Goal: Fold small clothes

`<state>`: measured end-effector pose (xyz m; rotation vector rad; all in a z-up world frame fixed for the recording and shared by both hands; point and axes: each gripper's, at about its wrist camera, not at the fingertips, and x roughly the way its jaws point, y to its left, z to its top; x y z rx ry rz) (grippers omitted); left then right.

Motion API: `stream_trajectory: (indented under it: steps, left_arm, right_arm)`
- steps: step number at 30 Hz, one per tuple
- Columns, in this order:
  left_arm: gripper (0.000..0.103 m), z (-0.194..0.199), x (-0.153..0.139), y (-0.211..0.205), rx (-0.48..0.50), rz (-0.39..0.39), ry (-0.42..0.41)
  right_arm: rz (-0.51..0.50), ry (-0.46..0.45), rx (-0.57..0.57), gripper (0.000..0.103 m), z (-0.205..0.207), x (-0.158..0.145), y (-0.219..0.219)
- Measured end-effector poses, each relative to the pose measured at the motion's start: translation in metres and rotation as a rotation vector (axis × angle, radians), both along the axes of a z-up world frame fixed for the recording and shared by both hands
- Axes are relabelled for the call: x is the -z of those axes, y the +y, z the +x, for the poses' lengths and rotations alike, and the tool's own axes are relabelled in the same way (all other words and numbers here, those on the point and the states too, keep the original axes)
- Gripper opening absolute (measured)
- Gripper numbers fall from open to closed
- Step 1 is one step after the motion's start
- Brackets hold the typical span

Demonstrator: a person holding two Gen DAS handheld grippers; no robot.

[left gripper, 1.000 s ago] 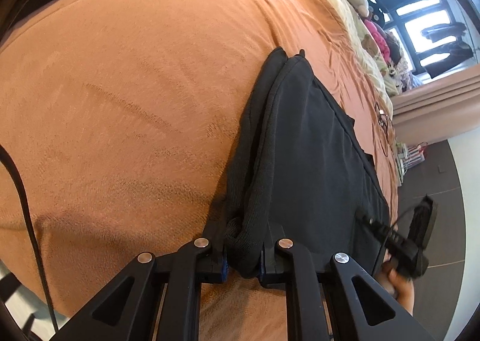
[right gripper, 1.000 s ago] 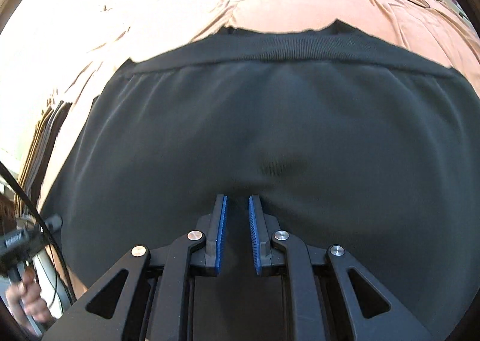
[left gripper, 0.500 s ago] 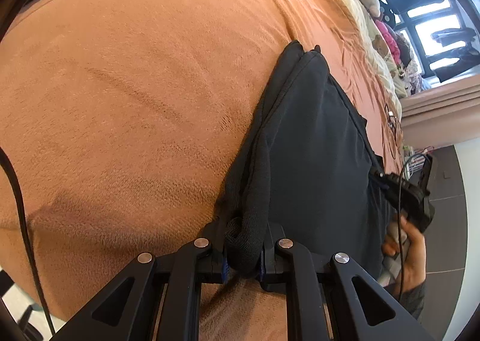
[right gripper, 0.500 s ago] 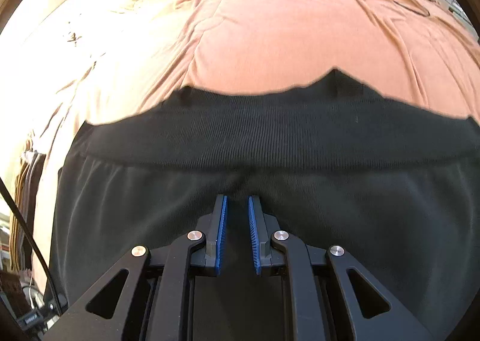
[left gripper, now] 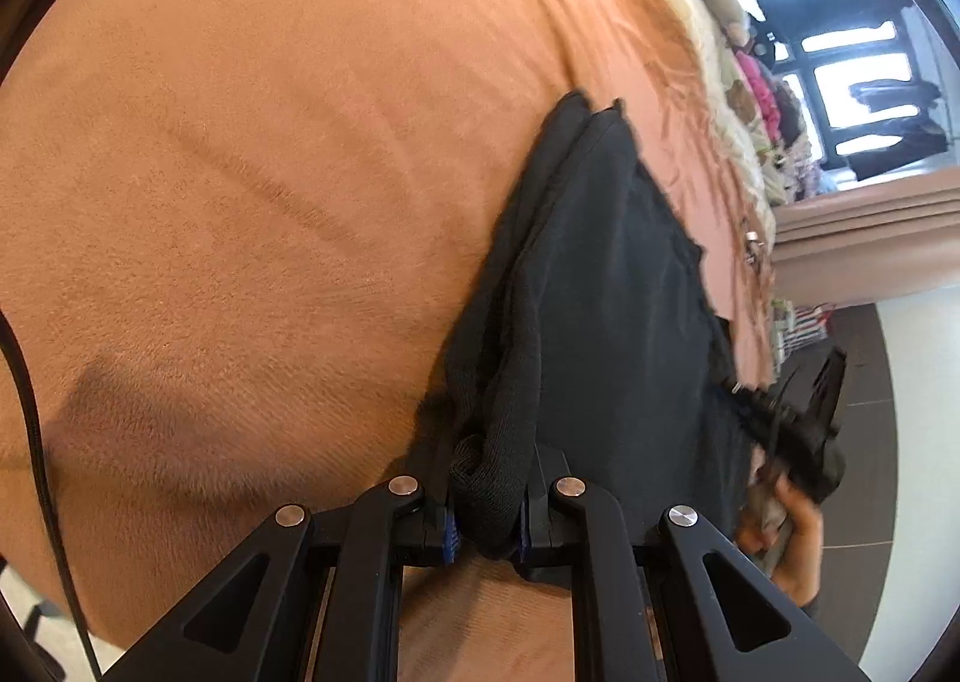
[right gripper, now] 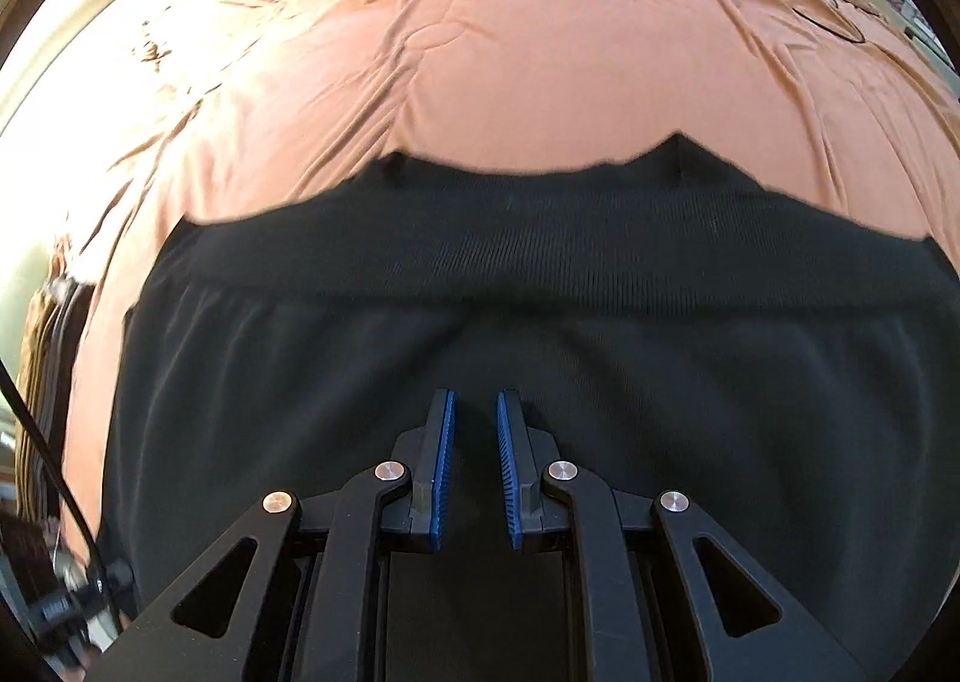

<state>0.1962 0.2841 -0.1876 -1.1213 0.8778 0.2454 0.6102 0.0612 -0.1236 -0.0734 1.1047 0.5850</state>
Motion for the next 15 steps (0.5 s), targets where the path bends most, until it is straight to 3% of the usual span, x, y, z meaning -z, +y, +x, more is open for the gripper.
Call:
stream_trajectory:
  steps: [6,15]
  left_arm:
    - [0.013,0.003,-0.046,-0.008,0.048,0.006,-0.132]
    - [0.013,0.034,-0.105,-0.038,0.142,0.048,-0.227]
  right_arm:
    - [0.044,0.027,-0.048,0.012,-0.062,0.002,-0.017]
    - [0.069,0.098,-0.015,0.012,-0.129,0.027,-0.038]
